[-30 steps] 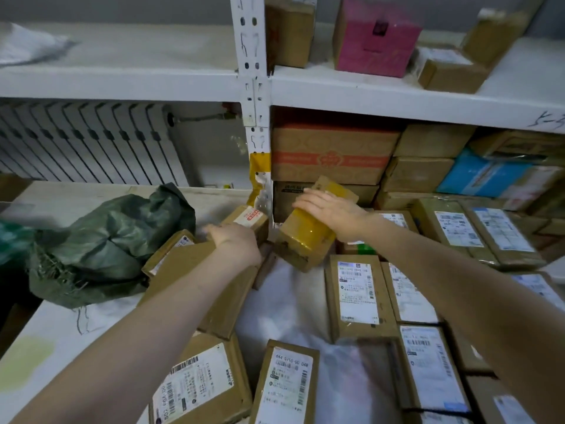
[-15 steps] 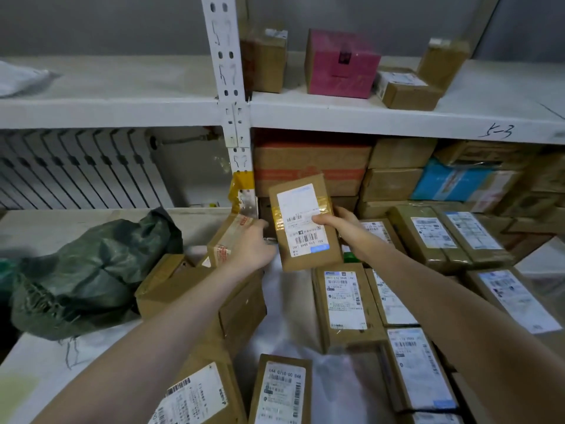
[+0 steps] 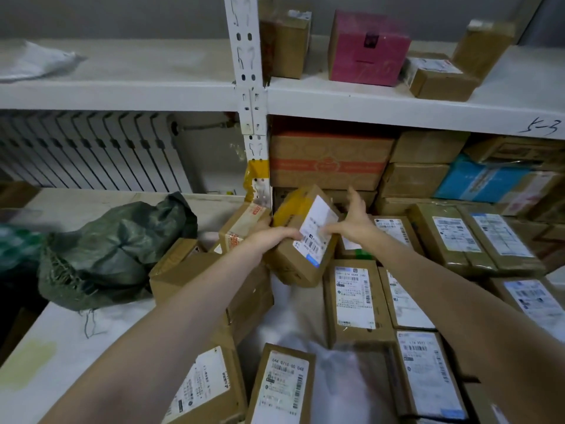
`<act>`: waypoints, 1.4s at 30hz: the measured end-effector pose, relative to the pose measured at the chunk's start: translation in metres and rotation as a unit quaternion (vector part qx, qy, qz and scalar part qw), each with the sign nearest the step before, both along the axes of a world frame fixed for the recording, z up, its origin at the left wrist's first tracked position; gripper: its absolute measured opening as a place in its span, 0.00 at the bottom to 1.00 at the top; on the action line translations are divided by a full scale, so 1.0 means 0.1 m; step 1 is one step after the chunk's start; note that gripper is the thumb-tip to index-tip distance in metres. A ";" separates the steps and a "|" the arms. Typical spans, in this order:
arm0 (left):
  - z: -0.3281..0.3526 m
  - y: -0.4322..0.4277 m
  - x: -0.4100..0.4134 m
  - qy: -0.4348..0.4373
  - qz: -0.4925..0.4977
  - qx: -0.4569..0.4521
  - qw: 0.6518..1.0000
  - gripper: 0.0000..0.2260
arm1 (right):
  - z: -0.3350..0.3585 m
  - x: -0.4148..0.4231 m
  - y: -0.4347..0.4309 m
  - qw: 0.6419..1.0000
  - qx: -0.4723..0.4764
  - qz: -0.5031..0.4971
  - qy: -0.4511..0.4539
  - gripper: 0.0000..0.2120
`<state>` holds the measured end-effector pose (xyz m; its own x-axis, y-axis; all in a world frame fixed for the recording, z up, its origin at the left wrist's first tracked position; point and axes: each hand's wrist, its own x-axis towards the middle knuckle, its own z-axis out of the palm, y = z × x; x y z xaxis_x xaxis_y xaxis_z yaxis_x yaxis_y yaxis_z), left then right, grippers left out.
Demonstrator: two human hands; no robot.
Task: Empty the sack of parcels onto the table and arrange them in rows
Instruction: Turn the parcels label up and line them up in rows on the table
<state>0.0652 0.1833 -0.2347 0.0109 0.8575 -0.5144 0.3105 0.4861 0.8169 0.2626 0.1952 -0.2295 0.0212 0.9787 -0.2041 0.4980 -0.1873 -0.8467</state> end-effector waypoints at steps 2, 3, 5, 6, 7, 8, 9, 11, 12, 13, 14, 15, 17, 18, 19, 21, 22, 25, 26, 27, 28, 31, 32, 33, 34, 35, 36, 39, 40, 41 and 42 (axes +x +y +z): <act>0.01 0.00 0.01 0.085 -0.054 0.013 0.995 0.40 | 0.07 -0.09 0.02 0.954 0.139 0.132 -0.231 0.56; 0.01 -0.01 0.03 0.117 -0.081 0.018 0.990 0.40 | 0.13 -0.16 0.03 0.899 0.176 0.231 -0.328 0.55; 0.05 -0.04 0.08 0.181 -0.145 0.031 0.972 0.40 | 0.21 -0.26 0.09 0.783 0.146 0.394 -0.459 0.54; 0.08 -0.06 0.10 0.207 -0.173 0.038 0.962 0.43 | 0.24 -0.30 0.12 0.757 0.099 0.433 -0.480 0.55; 0.11 -0.08 0.12 0.226 -0.188 0.051 0.954 0.47 | 0.24 -0.31 0.16 0.757 0.051 0.451 -0.470 0.58; 0.12 -0.09 0.12 0.234 -0.190 0.062 0.951 0.50 | 0.25 -0.32 0.17 0.774 0.010 0.453 -0.443 0.61; 0.13 -0.10 0.11 0.230 -0.184 0.074 0.953 0.53 | 0.25 -0.31 0.17 0.794 -0.017 0.447 -0.412 0.63; 0.15 -0.14 0.08 0.199 -0.176 0.099 0.959 0.52 | 0.28 -0.28 0.14 0.822 -0.042 0.431 -0.371 0.62; 0.16 -0.15 0.06 0.187 -0.176 0.114 0.960 0.51 | 0.29 -0.27 0.14 0.835 -0.041 0.415 -0.360 0.60; 0.17 -0.16 0.04 0.185 -0.168 0.141 0.958 0.50 | 0.31 -0.25 0.14 0.852 -0.027 0.390 -0.347 0.59; 0.18 -0.16 0.02 0.189 -0.140 0.187 0.954 0.49 | 0.33 -0.23 0.14 0.876 -0.012 0.353 -0.328 0.57; 0.19 -0.14 0.00 0.188 -0.091 0.236 0.949 0.48 | 0.36 -0.19 0.16 0.908 -0.004 0.304 -0.289 0.54; 0.21 -0.11 -0.01 0.162 0.017 0.309 0.937 0.44 | 0.38 -0.08 0.18 0.976 -0.021 0.167 -0.136 0.47; 0.20 -0.09 0.00 0.141 0.053 0.307 0.940 0.40 | 0.38 -0.02 0.17 0.994 -0.026 0.094 -0.048 0.44; 0.21 -0.08 0.02 0.103 0.070 0.283 0.951 0.36 | 0.34 0.02 0.18 0.999 -0.030 0.026 0.025 0.40; 0.19 -0.06 0.09 -0.016 0.074 0.182 0.980 0.30 | 0.25 0.05 0.17 0.987 -0.048 -0.064 0.140 0.38; 0.15 -0.03 0.12 -0.078 0.067 0.127 0.987 0.29 | 0.19 0.05 0.16 0.978 -0.069 -0.085 0.179 0.40; 0.01 0.05 0.21 -0.201 0.052 -0.006 0.978 0.43 | 0.05 0.05 0.12 0.947 -0.128 -0.069 0.286 0.35; -0.03 0.07 0.22 -0.216 0.047 -0.028 0.975 0.43 | 0.04 0.03 0.09 0.941 -0.135 -0.056 0.305 0.28; -0.11 0.12 0.26 -0.226 0.046 -0.039 0.972 0.40 | -0.02 0.08 0.11 0.939 -0.141 -0.057 0.309 0.24; -0.21 0.18 0.29 -0.236 0.058 -0.043 0.969 0.39 | -0.07 0.11 0.12 0.940 -0.149 -0.057 0.301 0.23; -0.40 0.26 0.40 -0.256 0.123 -0.037 0.958 0.40 | -0.21 0.24 0.16 0.959 -0.155 -0.079 0.226 0.30; -0.45 0.27 0.40 -0.253 0.154 -0.035 0.954 0.38 | -0.27 0.28 0.19 0.967 -0.134 -0.098 0.192 0.28; -0.51 0.30 0.43 -0.262 0.176 -0.043 0.948 0.36 | -0.33 0.34 0.21 0.973 -0.111 -0.116 0.167 0.24; -0.55 0.32 0.43 -0.277 0.190 -0.056 0.940 0.36 | -0.39 0.39 0.23 0.976 -0.087 -0.133 0.147 0.21; -0.62 0.36 0.45 -0.291 0.196 -0.067 0.934 0.37 | -0.44 0.45 0.24 0.976 -0.074 -0.145 0.142 0.19; -0.64 0.37 0.45 -0.296 0.204 -0.071 0.930 0.38 | -0.47 0.48 0.23 0.977 -0.066 -0.149 0.134 0.17; -0.74 0.49 0.45 -0.273 0.236 -0.059 0.930 0.39 | -0.59 0.57 0.19 0.990 -0.035 -0.126 0.058 0.15; -0.72 0.50 0.48 -0.272 0.232 -0.063 0.932 0.36 | -0.63 0.58 0.16 0.994 -0.023 -0.103 0.025 0.15; -0.71 0.51 0.50 -0.272 0.219 -0.066 0.935 0.30 | -0.68 0.57 0.14 0.997 -0.012 -0.075 -0.004 0.15; -0.68 0.51 0.51 -0.263 0.207 -0.077 0.939 0.23 | -0.72 0.56 0.11 0.999 -0.004 -0.047 -0.027 0.14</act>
